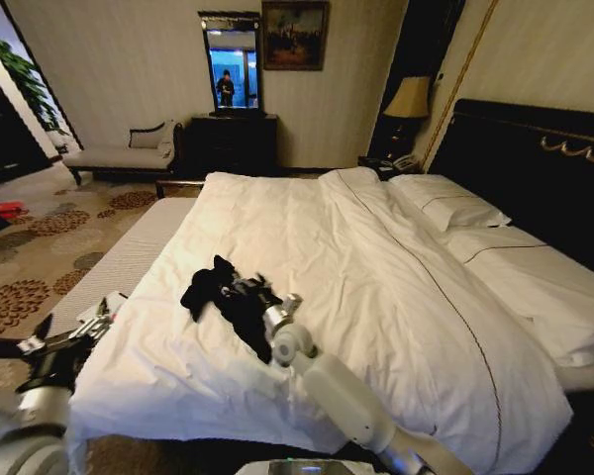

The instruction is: Fold the clothes on the bed.

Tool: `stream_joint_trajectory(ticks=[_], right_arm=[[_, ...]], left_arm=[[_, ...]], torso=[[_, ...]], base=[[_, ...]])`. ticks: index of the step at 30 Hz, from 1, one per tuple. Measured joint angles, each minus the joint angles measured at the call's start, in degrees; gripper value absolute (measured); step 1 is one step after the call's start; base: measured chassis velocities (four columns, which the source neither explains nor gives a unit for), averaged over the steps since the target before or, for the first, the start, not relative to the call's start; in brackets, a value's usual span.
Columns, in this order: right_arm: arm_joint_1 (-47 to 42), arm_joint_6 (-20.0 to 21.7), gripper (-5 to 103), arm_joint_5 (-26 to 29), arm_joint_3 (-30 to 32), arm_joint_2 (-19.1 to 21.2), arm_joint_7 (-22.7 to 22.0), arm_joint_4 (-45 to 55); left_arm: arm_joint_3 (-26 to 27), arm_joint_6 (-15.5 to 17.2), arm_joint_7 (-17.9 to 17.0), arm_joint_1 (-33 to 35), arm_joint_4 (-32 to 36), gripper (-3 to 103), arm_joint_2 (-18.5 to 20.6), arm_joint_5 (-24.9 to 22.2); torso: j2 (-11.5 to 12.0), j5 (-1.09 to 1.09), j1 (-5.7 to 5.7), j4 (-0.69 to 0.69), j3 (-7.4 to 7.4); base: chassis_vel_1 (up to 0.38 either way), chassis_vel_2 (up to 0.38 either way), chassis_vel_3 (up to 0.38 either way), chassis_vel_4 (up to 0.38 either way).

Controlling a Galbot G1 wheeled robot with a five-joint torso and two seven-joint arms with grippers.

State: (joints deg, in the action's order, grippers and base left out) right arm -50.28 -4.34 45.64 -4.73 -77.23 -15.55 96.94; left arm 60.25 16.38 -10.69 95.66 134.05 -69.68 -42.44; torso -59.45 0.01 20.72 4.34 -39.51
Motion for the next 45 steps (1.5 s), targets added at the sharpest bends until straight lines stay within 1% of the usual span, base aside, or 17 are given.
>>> stream_joint_trajectory(ticks=[2, 3, 7, 10, 12, 14, 17, 18, 19, 21, 25, 26, 27, 31, 32, 36, 45], right_arm=[[-2.36, -0.11, 100, -2.64, 4.94, 1.36, -1.65, 0.51], [-2.36, -0.11, 100, -2.64, 4.94, 1.36, -1.65, 0.51], [-5.92, 0.16, 100, -4.52, 12.99, 2.47, -6.44, 1.41], [-6.99, 0.24, 100, -4.36, 15.12, 2.85, -6.89, 2.03], [-8.76, 0.25, 100, -4.24, 18.58, 3.45, -7.04, 3.02], [-9.33, 0.24, 100, -4.03, 19.55, 3.66, -7.10, 3.41], [-10.76, 0.23, 100, -3.00, 21.18, 4.63, -7.61, 4.44], [-10.67, 0.22, 100, -2.59, 20.91, 5.14, -7.76, 4.37], [-10.05, 0.26, 100, -2.30, 20.04, 5.54, -7.78, 3.78], [-9.70, 0.28, 100, -2.18, 19.57, 5.86, -7.77, 3.43], [-9.88, 0.34, 100, -1.91, 19.23, 7.01, -8.02, 2.98], [-9.88, 0.34, 100, -1.91, 19.23, 7.01, -8.02, 2.98], [-10.08, 0.35, 100, -1.93, 18.98, 7.31, -8.12, 2.73], [-10.00, 0.45, 100, -2.25, 17.72, 7.25, -8.64, 1.58], [-10.00, 0.45, 100, -2.25, 17.72, 7.25, -8.64, 1.58], [-9.10, 1.09, 100, -2.46, 15.81, 6.75, -9.93, 0.26], [-7.53, 1.59, 100, -3.40, 13.78, 5.51, -11.34, -2.50]], left_arm=[[-3.38, 0.18, 0.92, -3.88, -4.17, 100, 3.29, -2.38], [-3.38, 0.18, 0.92, -3.88, -4.17, 100, 3.29, -2.38], [-11.35, 0.16, 1.74, -10.72, -11.80, 100, 6.26, -4.22], [-13.97, 0.25, 0.95, -12.99, -13.97, 100, 6.34, -5.04], [-18.69, 1.12, -1.12, -17.20, -17.71, 100, 5.33, -8.23], [-20.61, 1.46, -2.12, -19.16, -19.34, 100, 4.57, -9.15], [-24.59, 1.88, -3.87, -23.89, -24.01, 100, 1.85, -9.44], [-24.79, 2.04, -4.98, -25.04, -25.97, 100, 0.23, -8.36], [-24.22, 2.39, -6.11, -25.58, -27.42, 100, -1.14, -6.93], [-23.95, 3.04, -7.32, -26.37, -28.64, 100, -1.99, -5.84], [-23.98, 7.48, -12.02, -29.94, -31.46, 100, -2.86, -4.55], [-23.98, 7.48, -12.02, -29.94, -31.46, 100, -2.86, -4.55], [-23.76, 9.55, -13.29, -30.68, -31.47, 100, -2.73, -4.67], [-22.06, 14.28, -16.26, -31.87, -30.27, 100, -1.65, -7.75], [-22.06, 14.28, -16.26, -31.87, -30.27, 100, -1.65, -7.75], [-21.27, 18.37, -19.51, -34.38, -31.62, 100, -0.71, -12.40], [-24.56, 22.31, -25.57, -42.25, -39.17, 100, -1.42, -18.76]], torso=[[0.00, 0.00, 0.00, 0.02, 0.00], [0.00, 0.00, 0.00, 0.02, 0.00], [0.01, 0.01, 0.01, -0.02, -0.01], [0.01, 0.01, 0.00, -0.03, 0.00], [0.00, 0.00, 0.00, -0.03, 0.00], [0.00, 0.02, 0.00, -0.04, 0.00], [0.00, 0.00, 0.01, 0.04, 0.00], [0.00, -0.01, 0.01, 0.09, 0.00], [0.00, 0.00, 0.01, -0.02, 0.00], [0.01, 0.01, 0.01, -0.08, -0.01], [0.00, -0.01, 0.01, -0.03, 0.00], [0.00, -0.01, 0.01, -0.03, 0.00], [0.00, -0.01, 0.01, 0.02, 0.00], [0.00, 0.02, 0.00, -0.03, 0.00], [0.00, 0.02, 0.00, -0.03, 0.00], [0.00, -0.01, 0.00, -0.03, 0.00], [0.00, -0.01, 0.01, -0.01, 0.00]], base=[[0.000, 0.000, 0.000, 0.000], [0.000, 0.000, 0.000, 0.000], [0.000, 0.000, 0.000, 0.000], [0.000, 0.000, 0.000, 0.000], [0.000, 0.000, 0.000, 0.000], [0.000, 0.000, 0.000, 0.000], [0.000, 0.000, 0.000, 0.000], [0.000, 0.000, 0.000, 0.000], [0.000, 0.000, 0.000, 0.000], [0.000, 0.000, 0.000, 0.000], [0.024, 0.021, 0.012, 0.038], [0.000, 0.000, 0.000, 0.000], [0.000, 0.000, 0.000, 0.000], [0.000, 0.000, 0.000, 0.000], [0.000, 0.000, 0.000, 0.000], [0.000, 0.000, 0.000, 0.000], [0.000, 0.000, 0.000, 0.000]])
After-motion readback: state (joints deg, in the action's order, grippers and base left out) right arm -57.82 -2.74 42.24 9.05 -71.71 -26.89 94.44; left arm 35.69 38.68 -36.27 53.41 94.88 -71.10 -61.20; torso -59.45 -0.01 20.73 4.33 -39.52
